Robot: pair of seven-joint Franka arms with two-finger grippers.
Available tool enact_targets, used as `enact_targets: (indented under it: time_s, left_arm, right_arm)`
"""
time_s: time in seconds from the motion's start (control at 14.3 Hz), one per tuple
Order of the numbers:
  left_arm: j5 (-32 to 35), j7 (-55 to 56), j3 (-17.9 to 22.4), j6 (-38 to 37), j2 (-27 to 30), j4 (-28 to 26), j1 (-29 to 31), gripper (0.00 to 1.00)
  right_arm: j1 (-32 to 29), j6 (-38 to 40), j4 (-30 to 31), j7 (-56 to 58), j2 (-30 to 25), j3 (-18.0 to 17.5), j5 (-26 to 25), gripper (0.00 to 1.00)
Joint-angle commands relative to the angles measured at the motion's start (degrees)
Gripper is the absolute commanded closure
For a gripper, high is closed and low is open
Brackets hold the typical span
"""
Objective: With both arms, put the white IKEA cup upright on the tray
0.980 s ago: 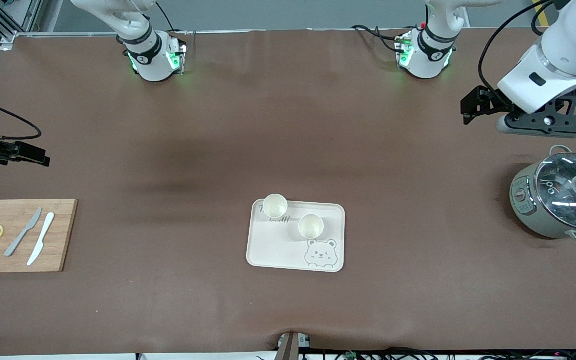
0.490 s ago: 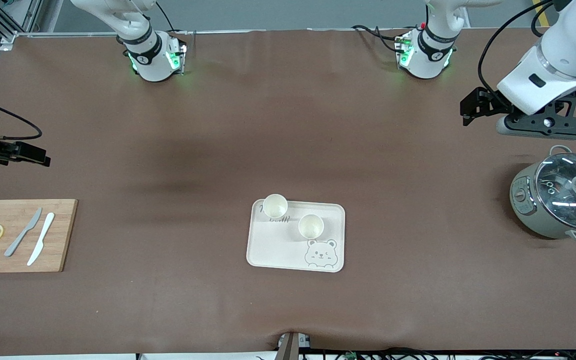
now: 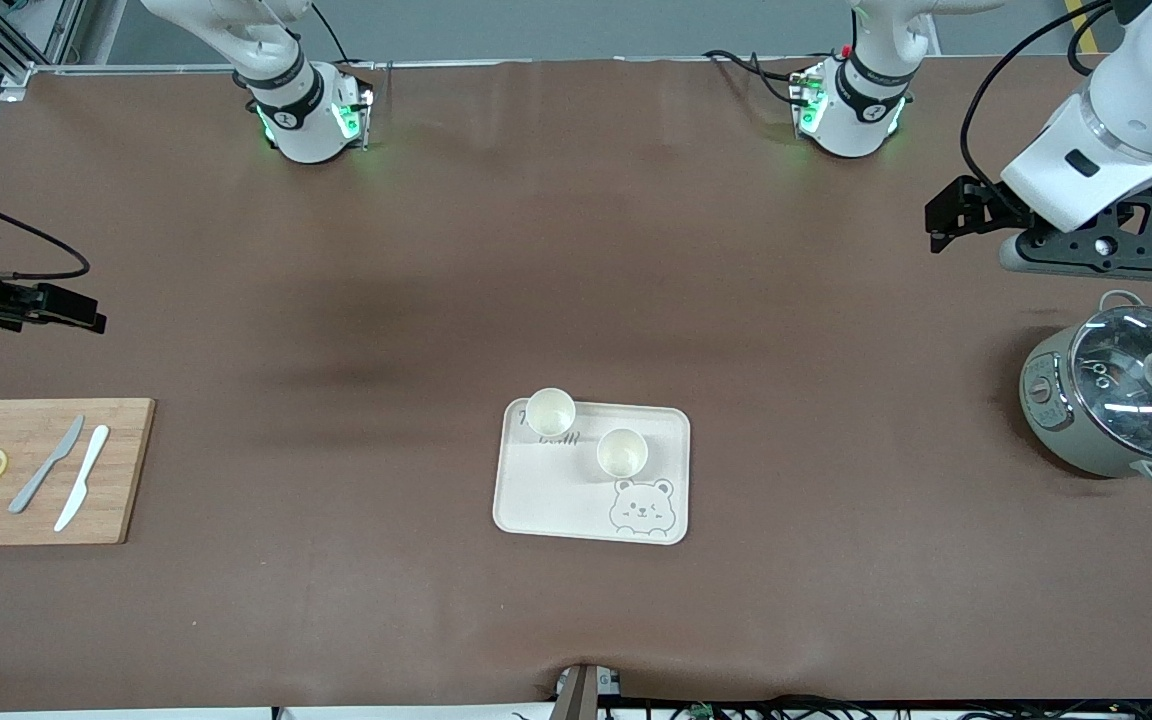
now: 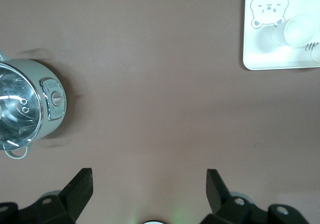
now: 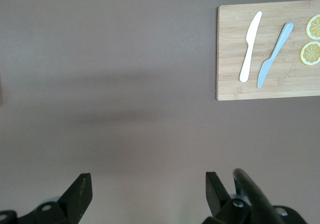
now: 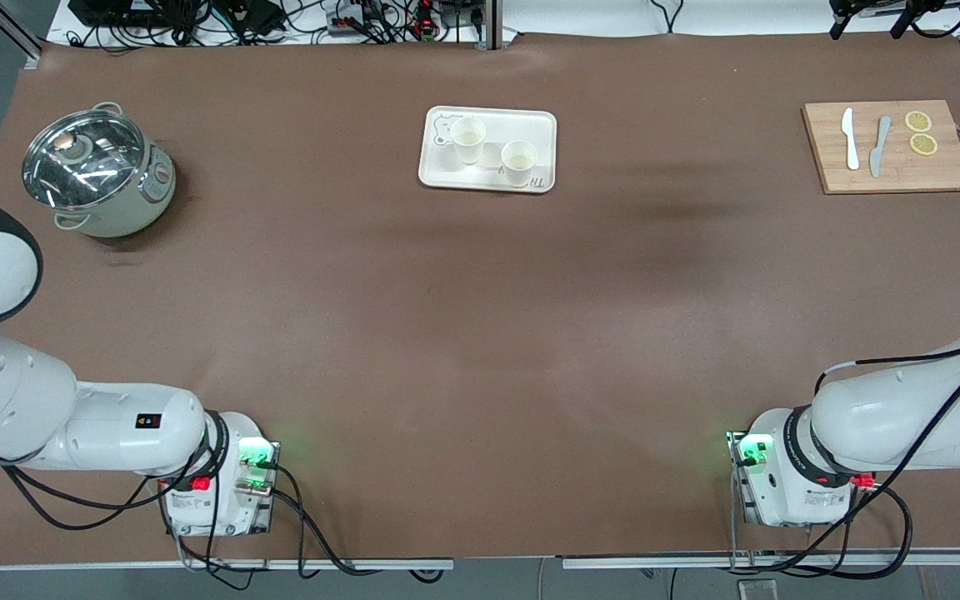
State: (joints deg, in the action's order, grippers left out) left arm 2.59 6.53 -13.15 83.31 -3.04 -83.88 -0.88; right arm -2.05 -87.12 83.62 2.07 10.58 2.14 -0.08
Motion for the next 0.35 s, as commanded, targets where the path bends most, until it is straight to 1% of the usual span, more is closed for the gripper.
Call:
enact_targets:
  time_s: [0.0,0.28]
  left_arm:
    - [-0.8,-0.9,0.4,-0.6,-0.2,0.9,-0.1,0.00]
    - [-0.8,-0.8,0.4,-0.6,-0.4,0.8,-0.1,0.00]
  right_arm:
    - [-0.3,-0.3,1.6,0.0,-1.5,-0.3,0.8,0.00]
    - [-0.3,-0.3,1.7,0.0,-1.5,-0.4,0.8,0.00]
